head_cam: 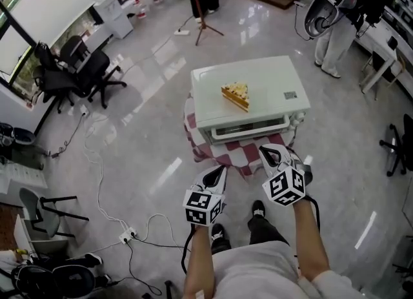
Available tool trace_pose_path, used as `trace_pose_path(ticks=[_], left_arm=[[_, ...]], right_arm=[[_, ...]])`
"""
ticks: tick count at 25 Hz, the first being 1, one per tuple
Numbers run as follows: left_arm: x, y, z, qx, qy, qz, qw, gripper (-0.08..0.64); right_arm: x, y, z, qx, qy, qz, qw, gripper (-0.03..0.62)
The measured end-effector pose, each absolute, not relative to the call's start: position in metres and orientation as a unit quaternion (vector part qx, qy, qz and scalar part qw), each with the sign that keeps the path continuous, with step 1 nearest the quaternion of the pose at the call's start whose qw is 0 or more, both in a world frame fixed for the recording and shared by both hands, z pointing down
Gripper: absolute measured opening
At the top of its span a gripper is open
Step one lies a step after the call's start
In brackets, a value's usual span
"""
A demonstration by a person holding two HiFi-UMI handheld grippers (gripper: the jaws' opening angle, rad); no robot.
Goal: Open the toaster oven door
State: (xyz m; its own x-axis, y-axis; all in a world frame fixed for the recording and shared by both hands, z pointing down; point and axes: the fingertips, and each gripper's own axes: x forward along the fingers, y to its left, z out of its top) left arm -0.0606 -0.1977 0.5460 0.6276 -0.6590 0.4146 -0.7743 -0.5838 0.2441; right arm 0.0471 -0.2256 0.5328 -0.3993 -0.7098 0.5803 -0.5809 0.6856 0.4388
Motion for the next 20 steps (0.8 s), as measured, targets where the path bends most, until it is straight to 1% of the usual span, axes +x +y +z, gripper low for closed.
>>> trace_pose_path(ticks=[3, 6, 8, 11, 13, 15, 20], left_arm=[[-0.051, -0.202, 0.548, 0.88, -0.403, 0.149, 0.205, 0.006], [-0.046, -0.206, 0.549, 0.879, -0.401, 0.151, 0.206, 0.005], [-0.045, -0.208, 0.549, 0.879, -0.402, 0.149, 0.21, 0.006], [-0.039, -0.213, 0.55, 0.881, -0.397, 0.132, 0.222, 0.006], [-0.036, -0.214, 0.55, 0.881, -0.395, 0.124, 0.228, 0.005], [-0.038, -0.212, 0.55, 0.881, -0.394, 0.124, 0.229, 0.006], [-0.05, -0.212, 0.543, 0.88, -0.4, 0.125, 0.223, 0.006]], right_arm=[[0.05, -0.245, 0.537, 0.364, -0.817, -0.13, 0.427, 0.003], [0.051, -0.262, 0.546, 0.338, -0.815, -0.143, 0.448, 0.005], [0.049, -0.268, 0.553, 0.319, -0.814, -0.152, 0.461, 0.049], [0.052, -0.279, 0.558, 0.301, -0.797, -0.19, 0.488, 0.044], [0.056, -0.284, 0.563, 0.283, -0.781, -0.219, 0.512, 0.066], [0.057, -0.284, 0.571, 0.264, -0.766, -0.243, 0.533, 0.072], [0.061, -0.287, 0.589, 0.235, -0.737, -0.265, 0.576, 0.12]])
